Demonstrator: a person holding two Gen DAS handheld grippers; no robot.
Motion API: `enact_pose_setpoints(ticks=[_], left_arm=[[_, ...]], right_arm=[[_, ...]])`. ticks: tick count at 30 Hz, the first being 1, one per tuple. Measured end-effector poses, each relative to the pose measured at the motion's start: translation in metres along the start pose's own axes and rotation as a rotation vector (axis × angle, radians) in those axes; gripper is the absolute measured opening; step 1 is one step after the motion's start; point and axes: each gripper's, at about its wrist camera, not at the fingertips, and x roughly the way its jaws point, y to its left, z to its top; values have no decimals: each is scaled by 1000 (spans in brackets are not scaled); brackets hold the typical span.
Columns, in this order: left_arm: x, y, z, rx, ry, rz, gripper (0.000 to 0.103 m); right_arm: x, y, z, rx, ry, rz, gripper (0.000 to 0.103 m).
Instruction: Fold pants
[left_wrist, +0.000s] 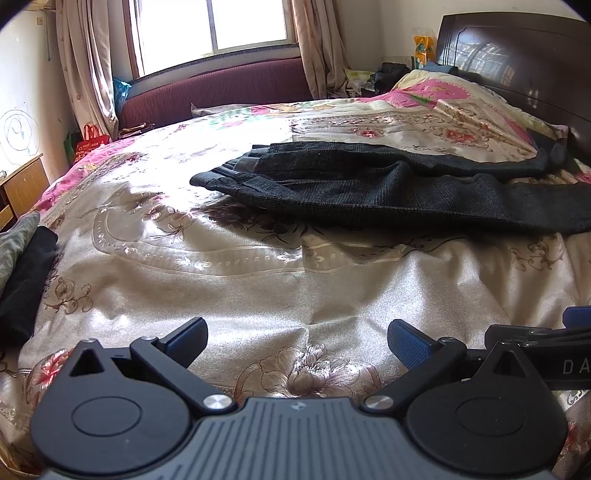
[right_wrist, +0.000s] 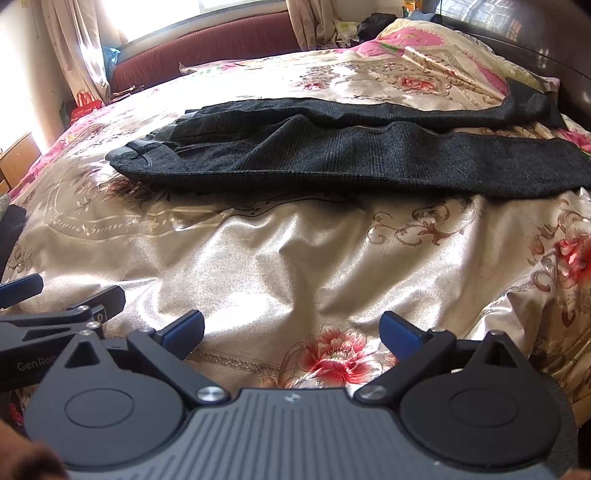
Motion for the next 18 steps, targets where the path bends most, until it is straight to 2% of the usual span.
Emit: enact_pose_setpoints(ticks=[18], left_arm=[[-2,-2,-1,18,-9,14,103]], right_arm=[[1,0,0,4,10,9,100]])
